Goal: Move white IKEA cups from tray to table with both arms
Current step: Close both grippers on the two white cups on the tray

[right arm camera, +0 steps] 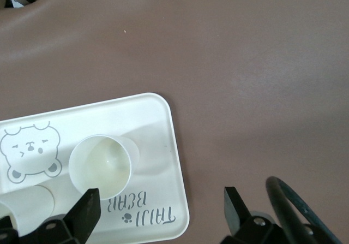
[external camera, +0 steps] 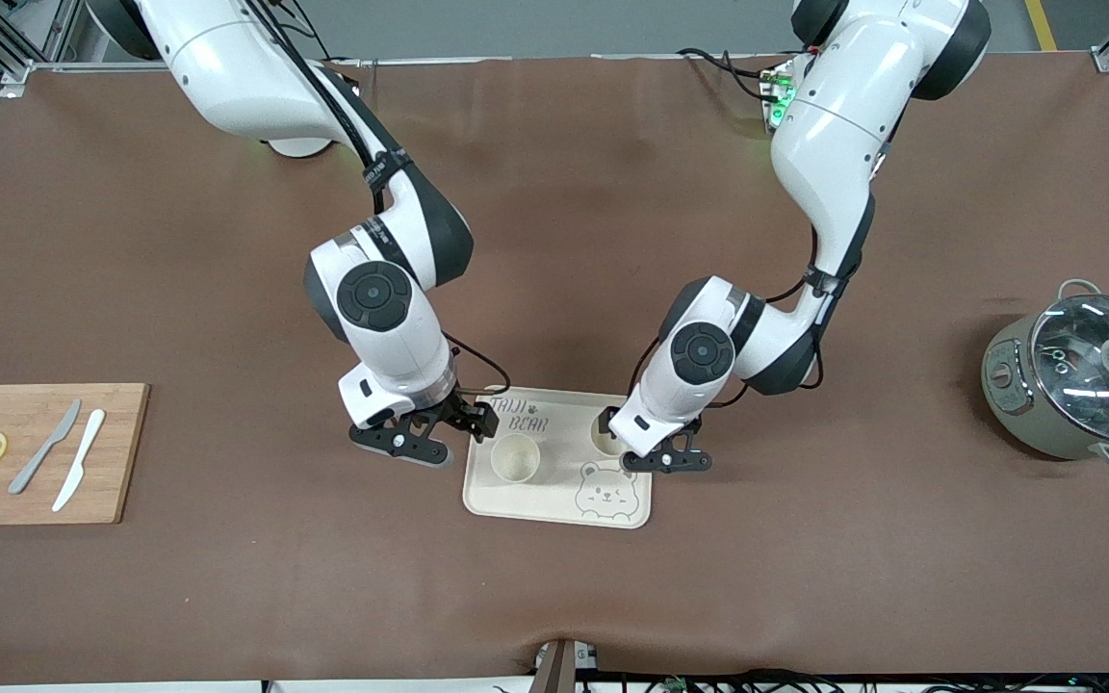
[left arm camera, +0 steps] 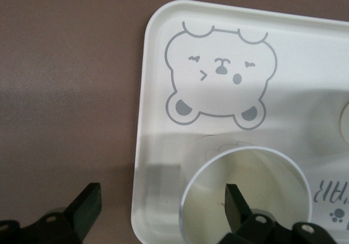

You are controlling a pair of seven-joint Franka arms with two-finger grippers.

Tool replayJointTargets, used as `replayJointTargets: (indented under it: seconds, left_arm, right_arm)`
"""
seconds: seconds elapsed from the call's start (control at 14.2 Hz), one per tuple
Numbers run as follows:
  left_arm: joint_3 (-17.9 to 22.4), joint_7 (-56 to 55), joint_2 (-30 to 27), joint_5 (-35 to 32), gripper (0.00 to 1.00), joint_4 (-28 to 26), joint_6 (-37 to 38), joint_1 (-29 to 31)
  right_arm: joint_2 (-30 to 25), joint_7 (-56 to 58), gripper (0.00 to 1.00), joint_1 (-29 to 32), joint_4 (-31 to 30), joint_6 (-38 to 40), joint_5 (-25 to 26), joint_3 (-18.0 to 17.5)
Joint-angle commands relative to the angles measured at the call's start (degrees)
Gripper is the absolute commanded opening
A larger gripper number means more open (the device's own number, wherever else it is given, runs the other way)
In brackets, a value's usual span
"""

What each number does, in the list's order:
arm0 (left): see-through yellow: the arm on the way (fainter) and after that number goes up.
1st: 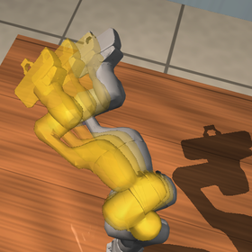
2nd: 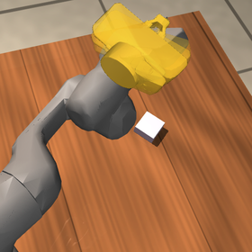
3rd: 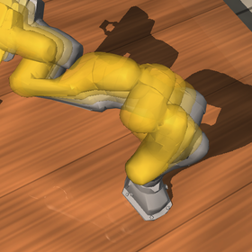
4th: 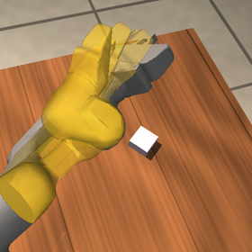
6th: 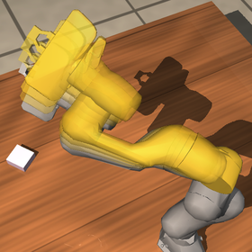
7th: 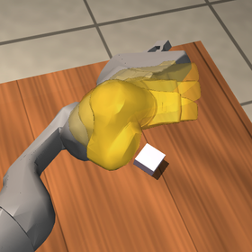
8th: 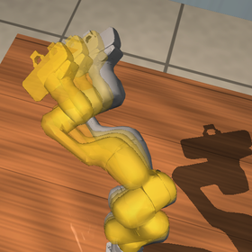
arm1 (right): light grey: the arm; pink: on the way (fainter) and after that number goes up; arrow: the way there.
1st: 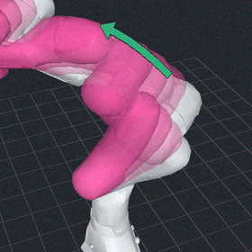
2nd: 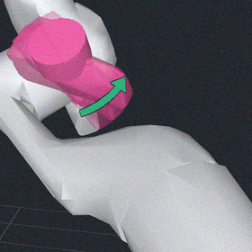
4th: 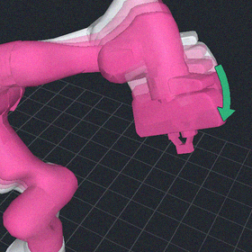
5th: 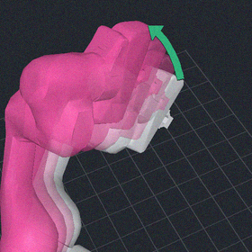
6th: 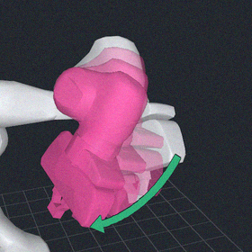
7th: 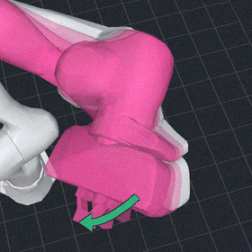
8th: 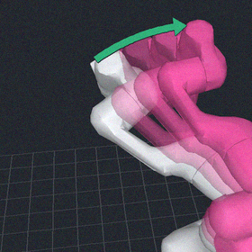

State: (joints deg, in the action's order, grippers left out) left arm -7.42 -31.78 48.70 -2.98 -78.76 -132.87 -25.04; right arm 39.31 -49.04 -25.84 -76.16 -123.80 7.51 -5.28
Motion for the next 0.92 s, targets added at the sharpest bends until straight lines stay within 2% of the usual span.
replayJointTargets:
  seconds: [0.0, 0.14, 0.42, 0.49, 0.56, 0.63, 0.85]
  left_arm:
    - [0.57, -1.17, 0.96, -0.01, 1.00, 1.06, -0.54, -0.71]
    - [0.57, -1.79, 1.40, -0.01, 1.00, 0.98, -3.52, -1.50]
    - [0.57, -1.97, 1.66, -0.01, 1.00, 0.98, -3.97, -1.51]
    - [0.57, -2.75, 1.58, 0.51, 0.89, 0.98, -4.06, -1.59]
    - [0.48, -6.24, 1.31, 0.86, 0.14, 0.98, -3.97, -1.42]
    - [0.57, -8.62, 1.22, -0.18, 0.00, 0.98, -3.97, -1.50]
    - [0.57, -8.38, 1.40, -1.68, 0.00, 0.98, -3.97, -1.68]
  right_arm:
    - [2.08, -1.41, 1.00, -0.09, 1.98, -0.91, 1.71, -0.17]
    - [4.01, -1.41, 1.00, -0.44, 3.29, -2.32, 1.71, -0.17]
    - [8.32, -2.47, 1.00, -1.40, 7.51, -2.49, 1.80, -0.17]
    - [9.20, -2.64, 1.00, -1.58, 8.56, -2.50, 1.80, -0.17]
    - [9.73, -3.08, 1.00, -1.84, 9.18, -2.58, 1.80, -0.17]
    - [10.26, -3.60, 1.00, -1.93, 9.53, -2.67, 1.80, -0.17]
    - [11.31, -3.61, 1.00, -2.72, 9.80, -3.29, 1.80, -0.08]
